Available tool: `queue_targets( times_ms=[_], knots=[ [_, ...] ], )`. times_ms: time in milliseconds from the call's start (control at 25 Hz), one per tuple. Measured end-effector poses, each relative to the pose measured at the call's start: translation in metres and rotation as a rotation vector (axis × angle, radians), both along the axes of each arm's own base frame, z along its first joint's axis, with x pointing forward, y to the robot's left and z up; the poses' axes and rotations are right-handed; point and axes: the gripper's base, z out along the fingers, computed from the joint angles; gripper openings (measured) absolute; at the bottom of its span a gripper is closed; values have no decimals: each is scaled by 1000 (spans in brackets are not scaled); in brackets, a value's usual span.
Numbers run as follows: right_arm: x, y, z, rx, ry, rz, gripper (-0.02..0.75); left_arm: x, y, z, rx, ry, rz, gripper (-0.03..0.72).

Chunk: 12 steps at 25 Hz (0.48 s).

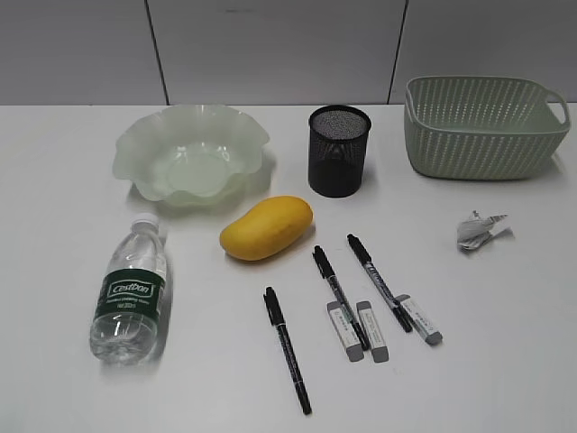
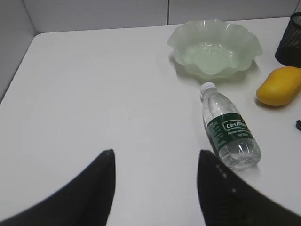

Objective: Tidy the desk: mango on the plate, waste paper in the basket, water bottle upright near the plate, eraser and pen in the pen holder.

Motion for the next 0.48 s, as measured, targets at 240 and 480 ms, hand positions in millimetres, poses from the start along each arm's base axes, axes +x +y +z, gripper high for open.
queue_targets(
  times_ms=[240,480],
  knots=[
    [0,0,0,0,0,0,500,0,0,0,0,0,0,416],
    [0,0,0,0,0,0,500,0,0,0,0,0,0,416]
  ],
)
